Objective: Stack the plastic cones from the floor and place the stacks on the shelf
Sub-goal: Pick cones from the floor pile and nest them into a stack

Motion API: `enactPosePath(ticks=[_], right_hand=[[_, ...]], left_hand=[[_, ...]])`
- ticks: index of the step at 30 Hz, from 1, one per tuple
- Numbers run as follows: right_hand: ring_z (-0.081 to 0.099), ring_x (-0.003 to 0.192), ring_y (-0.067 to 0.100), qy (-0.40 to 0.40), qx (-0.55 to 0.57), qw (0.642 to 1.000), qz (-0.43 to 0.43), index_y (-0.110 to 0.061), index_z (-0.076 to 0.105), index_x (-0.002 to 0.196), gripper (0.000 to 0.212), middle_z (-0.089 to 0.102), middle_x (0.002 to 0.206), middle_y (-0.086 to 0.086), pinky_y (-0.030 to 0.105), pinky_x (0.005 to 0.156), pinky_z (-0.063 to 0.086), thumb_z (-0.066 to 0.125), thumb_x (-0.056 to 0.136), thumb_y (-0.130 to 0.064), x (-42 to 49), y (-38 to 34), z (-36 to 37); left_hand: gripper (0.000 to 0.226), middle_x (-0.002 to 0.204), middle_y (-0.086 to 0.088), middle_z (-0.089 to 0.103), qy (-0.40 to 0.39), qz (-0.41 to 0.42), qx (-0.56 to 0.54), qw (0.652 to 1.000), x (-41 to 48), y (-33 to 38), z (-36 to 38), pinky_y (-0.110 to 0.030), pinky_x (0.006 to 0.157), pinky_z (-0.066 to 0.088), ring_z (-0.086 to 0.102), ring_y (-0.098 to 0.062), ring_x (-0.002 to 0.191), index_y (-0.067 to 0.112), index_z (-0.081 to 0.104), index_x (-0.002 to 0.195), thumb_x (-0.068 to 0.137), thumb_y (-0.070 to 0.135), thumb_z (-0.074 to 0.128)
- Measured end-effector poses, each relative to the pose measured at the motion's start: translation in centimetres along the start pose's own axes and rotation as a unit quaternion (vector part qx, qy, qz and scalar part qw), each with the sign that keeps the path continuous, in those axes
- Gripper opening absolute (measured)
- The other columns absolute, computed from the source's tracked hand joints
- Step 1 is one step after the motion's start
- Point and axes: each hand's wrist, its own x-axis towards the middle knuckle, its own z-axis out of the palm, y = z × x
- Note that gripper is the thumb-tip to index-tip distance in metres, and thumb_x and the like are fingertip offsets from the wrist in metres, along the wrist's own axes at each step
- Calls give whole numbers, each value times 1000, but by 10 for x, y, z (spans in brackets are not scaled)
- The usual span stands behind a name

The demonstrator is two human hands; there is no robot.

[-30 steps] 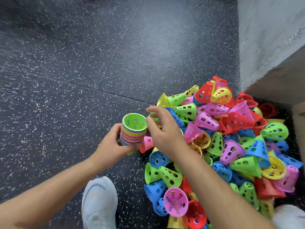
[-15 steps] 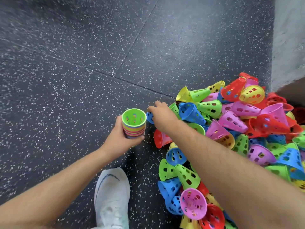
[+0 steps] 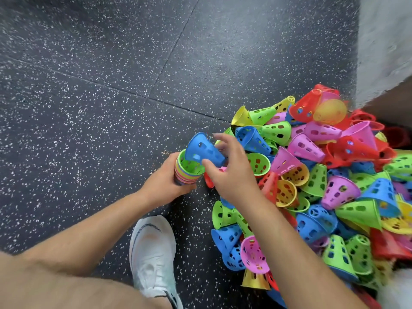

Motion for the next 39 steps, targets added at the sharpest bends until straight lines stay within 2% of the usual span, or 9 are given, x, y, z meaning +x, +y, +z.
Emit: enactPosePath(ticks=[3, 7, 12, 18, 24, 29, 33, 36, 39], right_hand=[[51, 107, 14, -85, -75, 993, -26, -40, 37, 148, 74, 43, 116, -4, 32, 100, 45, 66, 84, -17, -5, 1, 2], [50, 112, 19, -113, -115, 986, -43, -48, 38, 144, 73, 41, 121, -6, 37, 102, 45, 64, 80, -21, -8, 1, 1], [58, 107, 21, 5, -39, 998, -44, -21, 47, 122, 54, 45, 124, -6, 41, 91, 52, 74, 75, -20, 3, 7, 1], [55, 122, 23, 101, 17, 993, -64, -21, 47, 101, 43, 47, 136, -5, 47, 96, 50, 83, 78, -25, 3, 15, 13], [47, 129, 14, -10, -36, 994, -106, -15, 60, 114, 42, 55, 132, -3, 38, 109, 37, 78, 78, -27, -13, 26, 21], [49, 119, 15, 7, -75, 996, -38, -16, 60, 122, 34, 57, 122, -5, 38, 105, 40, 62, 88, -15, -19, 40, 18], [32, 137, 27, -111, -280, 953, 10, -20, 60, 130, 36, 42, 148, 9, 42, 114, 28, 51, 95, -26, -10, 53, 21], [37, 131, 28, -153, -344, 926, -6, -20, 51, 139, 42, 42, 148, 4, 43, 112, 33, 45, 100, -33, -9, 56, 24], [41, 128, 26, -146, -349, 925, -26, -14, 47, 140, 43, 44, 146, 0, 44, 110, 36, 47, 101, -32, -9, 54, 27]], left_hand=[[78, 125, 24, 64, -7, 0, 5, 1000, -2, 1, 0, -46, 103, 53, 67, -6, 113, 57, 39, 134, 71, 46, 86], [75, 122, 24, 65, -20, 0, 24, 1000, 1, 1, 1, -44, 99, 54, 67, -5, 108, 60, 38, 129, 67, 50, 81], [76, 117, 29, 65, -17, -1, 11, 1000, 1, -6, 0, -43, 103, 52, 66, -2, 108, 62, 40, 123, 67, 45, 88], [79, 117, 28, 65, -15, -6, 25, 1000, 1, -8, -1, -41, 101, 53, 66, 1, 106, 50, 40, 131, 73, 35, 90], [76, 116, 32, 64, -18, -14, 26, 999, 1, -5, -1, -42, 98, 54, 67, -2, 103, 54, 39, 127, 61, 60, 78], [78, 118, 27, 65, -5, -10, 36, 999, 2, -9, -1, -38, 101, 51, 65, -2, 107, 48, 40, 131, 74, 38, 93], [78, 116, 31, 64, -8, -5, 38, 999, 4, -11, -1, -39, 103, 50, 63, 1, 107, 49, 39, 129, 74, 36, 92], [79, 117, 33, 63, -10, -6, 34, 999, 4, -11, -1, -39, 103, 50, 64, 1, 109, 51, 38, 129, 74, 36, 93], [80, 118, 33, 62, -13, -3, 26, 1000, 3, -11, -2, -41, 105, 50, 63, 0, 110, 53, 37, 127, 73, 39, 93]])
